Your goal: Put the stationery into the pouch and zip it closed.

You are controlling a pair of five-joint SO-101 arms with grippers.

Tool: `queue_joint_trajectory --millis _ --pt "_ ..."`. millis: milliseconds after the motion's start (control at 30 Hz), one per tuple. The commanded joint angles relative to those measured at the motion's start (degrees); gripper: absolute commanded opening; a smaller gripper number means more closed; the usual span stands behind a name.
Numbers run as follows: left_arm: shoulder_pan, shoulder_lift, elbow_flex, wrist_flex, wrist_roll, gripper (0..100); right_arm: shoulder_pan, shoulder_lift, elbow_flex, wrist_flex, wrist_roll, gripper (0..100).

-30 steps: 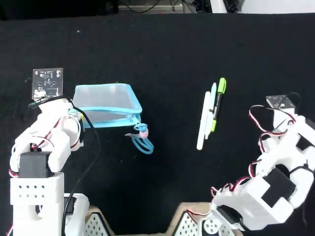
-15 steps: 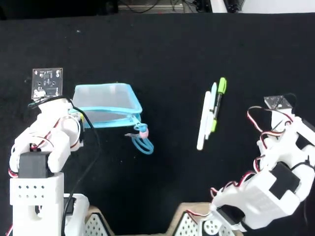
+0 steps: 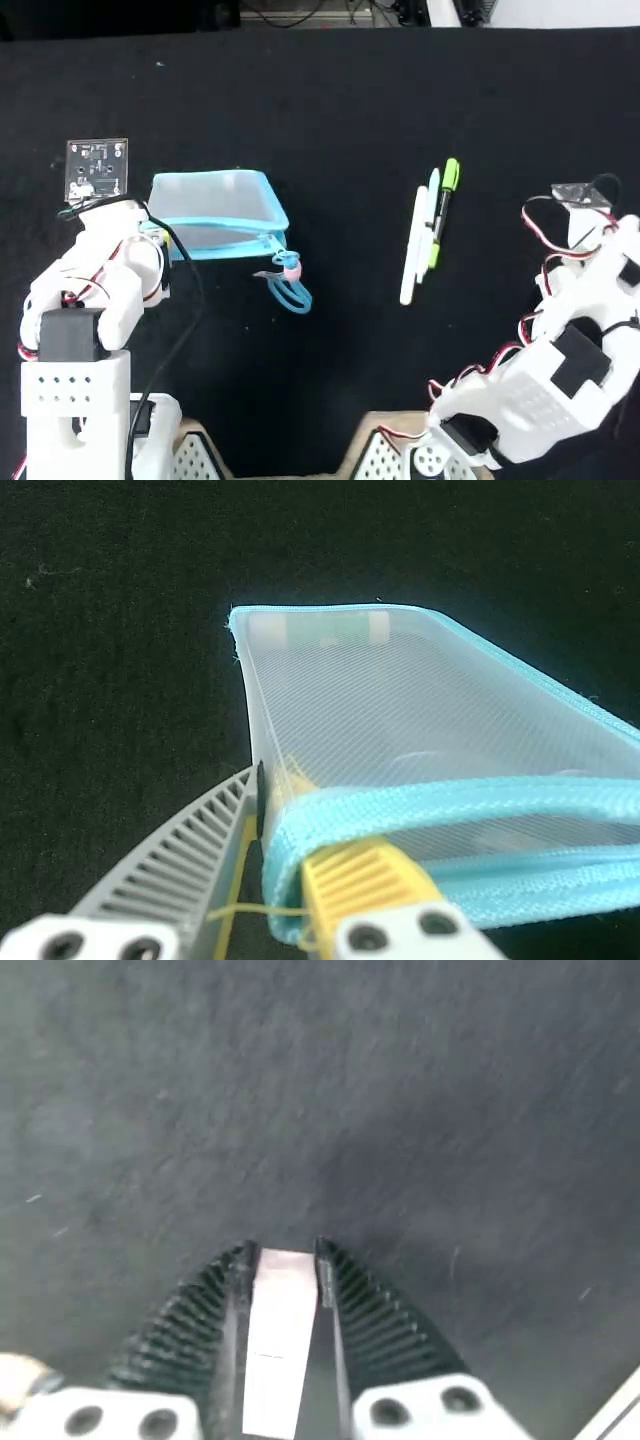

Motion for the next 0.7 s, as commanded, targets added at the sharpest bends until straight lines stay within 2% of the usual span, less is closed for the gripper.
queue_joint_trajectory --millis 0,167,300,533,667 --pt "0.57 -0.97 -0.22 0.09 0.26 3 0.26 -0.22 -5.76 6.42 -3.78 1.1" --pt "0.57 -0.97 -0.13 0.09 0.26 3 0.26 -2.51 -6.11 10.73 -3.78 1.1" --pt "0.57 -0.97 -0.13 0.09 0.26 3 0.09 -8.66 -0.75 10.81 -4.04 1.1" --pt "0.57 -0.97 -0.13 0.18 0.26 3 -0.44 -26.77 9.71 8.88 -4.22 1.1" --pt "0.57 -0.97 -0.13 0.18 0.26 3 -2.81 -38.11 16.57 6.07 -9.49 1.1"
